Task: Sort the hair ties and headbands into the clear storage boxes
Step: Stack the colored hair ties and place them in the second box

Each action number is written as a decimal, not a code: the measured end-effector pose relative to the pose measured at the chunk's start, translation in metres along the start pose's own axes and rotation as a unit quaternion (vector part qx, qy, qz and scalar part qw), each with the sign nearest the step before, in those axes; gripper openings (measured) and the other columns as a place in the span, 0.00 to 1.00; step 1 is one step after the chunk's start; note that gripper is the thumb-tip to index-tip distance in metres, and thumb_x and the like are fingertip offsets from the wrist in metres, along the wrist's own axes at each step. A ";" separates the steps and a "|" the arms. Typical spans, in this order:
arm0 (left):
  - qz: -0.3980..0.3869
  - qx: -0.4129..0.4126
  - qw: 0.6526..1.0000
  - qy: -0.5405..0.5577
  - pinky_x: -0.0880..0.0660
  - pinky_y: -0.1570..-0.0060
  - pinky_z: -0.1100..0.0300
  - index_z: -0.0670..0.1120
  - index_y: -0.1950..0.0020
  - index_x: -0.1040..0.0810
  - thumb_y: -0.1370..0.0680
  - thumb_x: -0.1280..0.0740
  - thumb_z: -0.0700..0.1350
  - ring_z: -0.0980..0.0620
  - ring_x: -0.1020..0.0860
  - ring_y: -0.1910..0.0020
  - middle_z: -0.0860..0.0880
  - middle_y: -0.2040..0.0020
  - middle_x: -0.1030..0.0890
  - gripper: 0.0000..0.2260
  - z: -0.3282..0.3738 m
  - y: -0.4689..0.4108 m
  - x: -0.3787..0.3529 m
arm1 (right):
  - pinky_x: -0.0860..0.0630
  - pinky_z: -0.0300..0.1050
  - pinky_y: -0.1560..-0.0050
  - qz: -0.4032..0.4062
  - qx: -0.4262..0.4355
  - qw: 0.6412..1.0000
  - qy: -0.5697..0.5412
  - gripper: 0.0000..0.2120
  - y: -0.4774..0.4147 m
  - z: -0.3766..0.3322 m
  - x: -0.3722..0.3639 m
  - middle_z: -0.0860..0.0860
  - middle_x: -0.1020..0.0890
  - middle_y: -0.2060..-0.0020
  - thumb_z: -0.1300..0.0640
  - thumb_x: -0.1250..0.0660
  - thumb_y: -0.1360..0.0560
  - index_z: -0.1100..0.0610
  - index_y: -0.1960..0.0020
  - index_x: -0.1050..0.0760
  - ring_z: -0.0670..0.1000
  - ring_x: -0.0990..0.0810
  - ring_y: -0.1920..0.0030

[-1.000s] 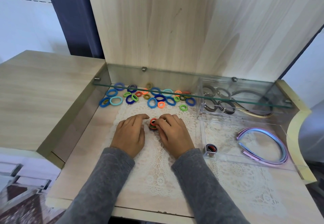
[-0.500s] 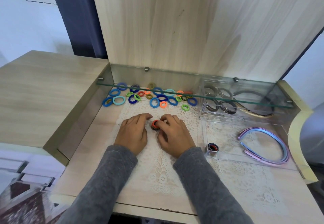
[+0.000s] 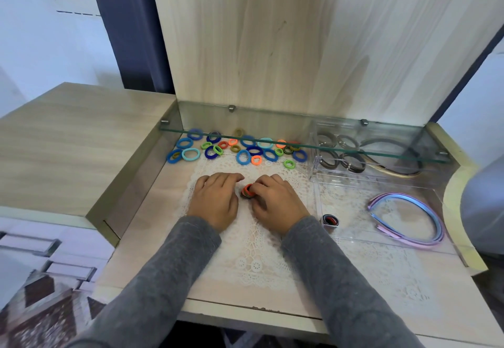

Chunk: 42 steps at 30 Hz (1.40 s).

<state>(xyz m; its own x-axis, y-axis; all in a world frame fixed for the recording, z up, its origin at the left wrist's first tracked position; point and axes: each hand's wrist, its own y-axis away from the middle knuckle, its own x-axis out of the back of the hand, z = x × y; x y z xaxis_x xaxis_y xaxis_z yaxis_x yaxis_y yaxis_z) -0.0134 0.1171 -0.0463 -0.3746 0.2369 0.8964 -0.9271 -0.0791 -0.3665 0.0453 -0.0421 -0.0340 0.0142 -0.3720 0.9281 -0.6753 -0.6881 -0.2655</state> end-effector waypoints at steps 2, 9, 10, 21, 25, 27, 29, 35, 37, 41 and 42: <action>0.032 -0.031 0.999 -0.027 0.33 0.44 0.53 0.49 0.41 0.22 0.27 0.47 0.46 0.49 0.21 0.46 0.51 0.48 0.18 0.20 0.001 0.002 0.002 | 0.31 0.48 0.46 -0.031 -0.004 1.000 -0.005 0.12 -0.002 0.001 0.002 0.48 0.23 0.48 0.55 0.37 0.25 0.53 0.43 0.23 0.51 0.30 0.47; 0.040 -0.095 0.990 -0.094 0.38 0.47 0.53 0.49 0.49 0.17 0.29 0.44 0.47 0.47 0.18 0.53 0.52 0.58 0.15 0.18 0.009 0.009 0.003 | 0.35 0.46 0.46 -0.054 0.005 0.999 0.008 0.12 0.004 0.001 0.018 0.49 0.24 0.47 0.52 0.35 0.25 0.52 0.43 0.20 0.52 0.31 0.44; 0.034 -0.090 0.992 -0.084 0.38 0.47 0.53 0.49 0.50 0.17 0.30 0.45 0.47 0.48 0.18 0.54 0.53 0.59 0.15 0.18 0.012 0.011 0.003 | 0.36 0.46 0.46 -0.051 0.005 0.999 0.013 0.11 0.006 0.001 0.020 0.49 0.24 0.47 0.52 0.34 0.25 0.52 0.44 0.20 0.52 0.31 0.44; 0.024 -0.015 0.996 0.087 0.38 0.43 0.56 0.53 0.46 0.19 0.32 0.42 0.42 0.54 0.21 0.50 0.56 0.53 0.17 0.19 0.043 0.007 0.009 | 0.37 0.46 0.43 -0.063 0.007 0.997 0.034 0.12 0.015 0.010 0.056 0.48 0.27 0.46 0.50 0.33 0.25 0.50 0.44 0.20 0.51 0.34 0.43; 0.032 -0.035 0.992 0.120 0.36 0.43 0.54 0.54 0.45 0.20 0.32 0.43 0.42 0.55 0.22 0.51 0.57 0.53 0.17 0.20 0.065 -0.005 0.010 | 0.37 0.49 0.40 -0.067 -0.011 0.997 0.039 0.11 0.021 0.023 0.082 0.48 0.26 0.46 0.49 0.32 0.26 0.50 0.45 0.19 0.52 0.34 0.42; 0.033 -0.051 0.990 0.130 0.36 0.43 0.54 0.54 0.45 0.20 0.32 0.43 0.42 0.55 0.22 0.51 0.57 0.53 0.17 0.20 0.078 -0.011 0.008 | 0.36 0.50 0.41 -0.072 -0.020 0.996 0.045 0.11 0.027 0.032 0.095 0.49 0.27 0.46 0.50 0.31 0.26 0.50 0.46 0.19 0.53 0.34 0.42; 0.033 -0.065 0.988 0.135 0.37 0.43 0.55 0.54 0.45 0.20 0.32 0.43 0.42 0.55 0.22 0.51 0.57 0.53 0.17 0.20 0.089 -0.015 0.007 | 0.36 0.50 0.41 -0.068 -0.027 0.996 0.052 0.10 0.033 0.041 0.104 0.49 0.26 0.47 0.51 0.30 0.27 0.50 0.46 0.19 0.53 0.35 0.42; 0.000 -0.099 0.984 0.148 0.41 0.43 0.59 0.53 0.43 0.21 0.32 0.43 0.43 0.55 0.23 0.48 0.57 0.51 0.18 0.21 0.126 -0.024 -0.005 | 0.36 0.50 0.40 -0.074 -0.067 0.993 0.064 0.11 0.056 0.069 0.119 0.50 0.26 0.47 0.51 0.29 0.28 0.50 0.47 0.18 0.53 0.34 0.42; -0.014 -0.103 0.984 0.147 0.42 0.43 0.59 0.54 0.43 0.21 0.32 0.44 0.44 0.56 0.23 0.48 0.56 0.50 0.18 0.21 0.134 -0.025 -0.010 | 0.37 0.48 0.40 -0.081 -0.081 0.991 0.067 0.11 0.064 0.076 0.121 0.49 0.25 0.47 0.51 0.29 0.28 0.50 0.47 0.18 0.53 0.34 0.43; -0.035 -0.114 0.982 0.148 0.43 0.41 0.57 0.54 0.43 0.21 0.31 0.44 0.45 0.55 0.23 0.47 0.55 0.51 0.18 0.21 0.148 -0.025 -0.020 | 0.37 0.45 0.43 -0.101 -0.102 0.987 0.066 0.10 0.076 0.086 0.123 0.48 0.26 0.47 0.50 0.30 0.27 0.49 0.47 0.18 0.51 0.35 0.45; -0.036 -0.119 0.982 0.146 0.43 0.41 0.57 0.54 0.43 0.20 0.31 0.44 0.45 0.56 0.23 0.48 0.56 0.51 0.17 0.21 0.150 -0.025 -0.023 | 0.37 0.45 0.43 -0.106 -0.107 0.986 0.064 0.10 0.079 0.088 0.122 0.48 0.26 0.47 0.50 0.30 0.27 0.49 0.47 0.18 0.51 0.36 0.45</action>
<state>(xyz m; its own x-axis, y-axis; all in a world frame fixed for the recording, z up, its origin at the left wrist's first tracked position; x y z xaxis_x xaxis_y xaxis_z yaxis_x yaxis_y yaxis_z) 0.0165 -0.0319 -0.0203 -0.2564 0.5034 0.8251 -0.9078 0.1676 -0.3844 0.0587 -0.1973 0.0353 0.0886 -0.1425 0.9858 -0.8080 -0.5891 -0.0125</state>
